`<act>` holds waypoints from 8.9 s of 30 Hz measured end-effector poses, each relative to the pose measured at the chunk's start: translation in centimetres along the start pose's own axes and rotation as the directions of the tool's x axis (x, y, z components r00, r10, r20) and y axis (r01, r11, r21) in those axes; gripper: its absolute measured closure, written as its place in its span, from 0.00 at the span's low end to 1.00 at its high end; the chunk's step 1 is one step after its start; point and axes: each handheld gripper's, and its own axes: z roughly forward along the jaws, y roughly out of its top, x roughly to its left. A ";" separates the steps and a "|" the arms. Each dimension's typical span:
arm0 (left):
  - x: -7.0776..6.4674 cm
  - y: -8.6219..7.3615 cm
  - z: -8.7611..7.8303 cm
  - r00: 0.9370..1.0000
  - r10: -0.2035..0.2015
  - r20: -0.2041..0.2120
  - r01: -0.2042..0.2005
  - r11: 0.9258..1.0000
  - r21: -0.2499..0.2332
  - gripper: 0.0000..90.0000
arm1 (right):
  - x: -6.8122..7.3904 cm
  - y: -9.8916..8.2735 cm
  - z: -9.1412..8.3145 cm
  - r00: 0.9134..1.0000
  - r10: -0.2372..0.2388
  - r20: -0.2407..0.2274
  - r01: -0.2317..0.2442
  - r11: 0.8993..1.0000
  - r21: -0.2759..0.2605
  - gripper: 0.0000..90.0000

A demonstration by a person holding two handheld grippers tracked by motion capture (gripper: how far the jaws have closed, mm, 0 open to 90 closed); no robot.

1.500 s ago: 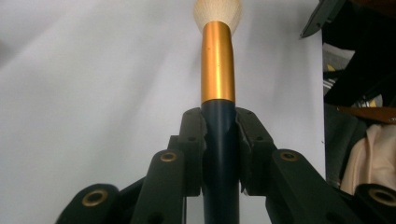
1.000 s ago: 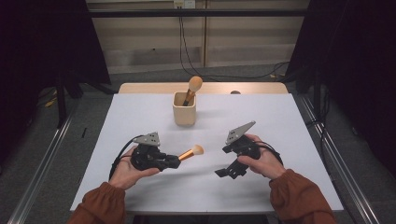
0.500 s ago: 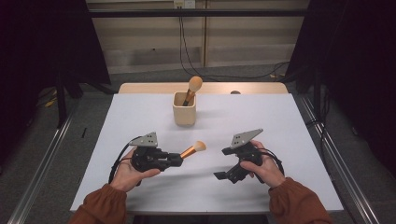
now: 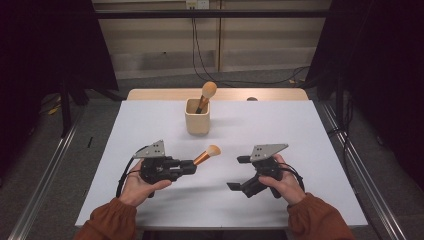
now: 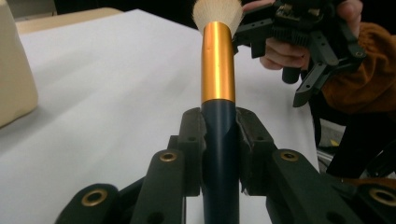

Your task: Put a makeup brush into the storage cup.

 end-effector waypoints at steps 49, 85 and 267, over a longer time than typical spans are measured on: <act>-1.8 1.0 2.6 0.996 0.065 0.057 -0.058 0.991 -0.118 0.83 | 1.0 2.1 0.6 0.997 0.001 -0.082 -0.025 0.956 -0.292 0.05; -1.9 0.6 3.1 0.992 0.078 0.096 -0.065 0.989 -0.130 0.82 | 0.0 2.6 1.1 0.963 0.097 -0.253 -0.185 0.917 -0.353 0.76; -1.2 3.1 5.9 0.999 0.031 -0.016 -0.030 0.999 0.035 0.83 | -2.8 6.7 -0.9 0.988 0.146 -0.054 -0.145 0.989 0.018 0.03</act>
